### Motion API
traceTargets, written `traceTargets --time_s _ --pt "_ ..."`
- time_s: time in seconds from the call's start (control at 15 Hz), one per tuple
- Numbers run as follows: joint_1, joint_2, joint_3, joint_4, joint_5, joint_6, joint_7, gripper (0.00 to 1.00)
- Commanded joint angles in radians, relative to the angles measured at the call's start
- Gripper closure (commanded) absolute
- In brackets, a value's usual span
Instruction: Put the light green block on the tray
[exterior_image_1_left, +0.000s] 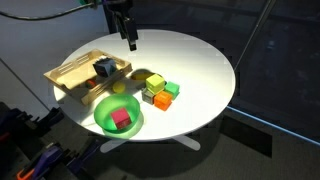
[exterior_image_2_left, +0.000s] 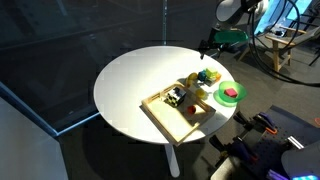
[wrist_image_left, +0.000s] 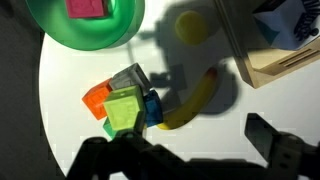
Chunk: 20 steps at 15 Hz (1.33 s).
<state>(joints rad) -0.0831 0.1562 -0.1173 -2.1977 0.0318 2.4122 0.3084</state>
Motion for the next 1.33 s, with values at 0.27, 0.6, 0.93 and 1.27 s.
traceTargets --time_s 0.27,0.6,0.93,1.27 --pt "-0.017 0.046 -0.014 0.027 0.021 -0.003 -0.021 0.00" --pt "-0.043 0.100 -0.038 0.041 0.017 0.035 -0.043 0.00" --pt "-0.084 0.142 -0.052 0.061 0.012 0.075 -0.165 0.00" --pt "-0.133 0.198 -0.036 0.094 0.041 0.121 -0.311 0.00"
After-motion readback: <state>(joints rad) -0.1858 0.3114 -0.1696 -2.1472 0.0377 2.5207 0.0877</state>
